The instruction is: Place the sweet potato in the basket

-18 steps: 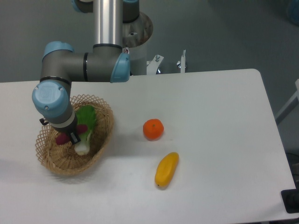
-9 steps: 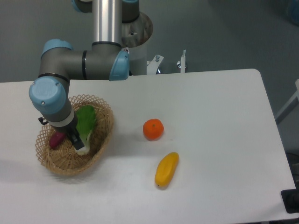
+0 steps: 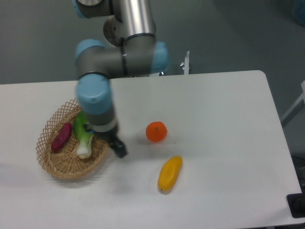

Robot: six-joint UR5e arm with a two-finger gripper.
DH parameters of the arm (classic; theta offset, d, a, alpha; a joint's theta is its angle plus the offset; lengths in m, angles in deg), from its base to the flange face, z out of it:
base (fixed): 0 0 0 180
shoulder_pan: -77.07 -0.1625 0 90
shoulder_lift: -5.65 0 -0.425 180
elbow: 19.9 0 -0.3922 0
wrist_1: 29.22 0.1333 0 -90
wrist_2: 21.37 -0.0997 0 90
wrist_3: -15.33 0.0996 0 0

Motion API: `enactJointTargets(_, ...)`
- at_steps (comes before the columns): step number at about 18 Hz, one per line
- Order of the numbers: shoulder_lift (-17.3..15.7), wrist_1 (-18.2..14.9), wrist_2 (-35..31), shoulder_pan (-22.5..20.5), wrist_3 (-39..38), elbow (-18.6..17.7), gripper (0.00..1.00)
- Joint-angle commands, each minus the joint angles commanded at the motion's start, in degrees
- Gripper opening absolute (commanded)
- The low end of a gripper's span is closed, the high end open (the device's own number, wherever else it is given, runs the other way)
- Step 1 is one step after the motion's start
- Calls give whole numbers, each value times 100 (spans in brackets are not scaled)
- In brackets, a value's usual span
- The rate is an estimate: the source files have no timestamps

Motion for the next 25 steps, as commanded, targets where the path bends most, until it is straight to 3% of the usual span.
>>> enactJointTargets(6, -79, 71, 9, -1213, 1089, 0, 100)
enactJointTargets(11, -79, -17, 0, -1934, 1810, 87, 100)
enactJointTargets(16, -27, -78, 9, -2261, 2181, 255, 100)
enactJointTargets(20, 113, -754, 0, -2314, 2190, 711, 100)
enactJointTargets(25, 123, -773, 0, -2314, 2190, 747, 100)
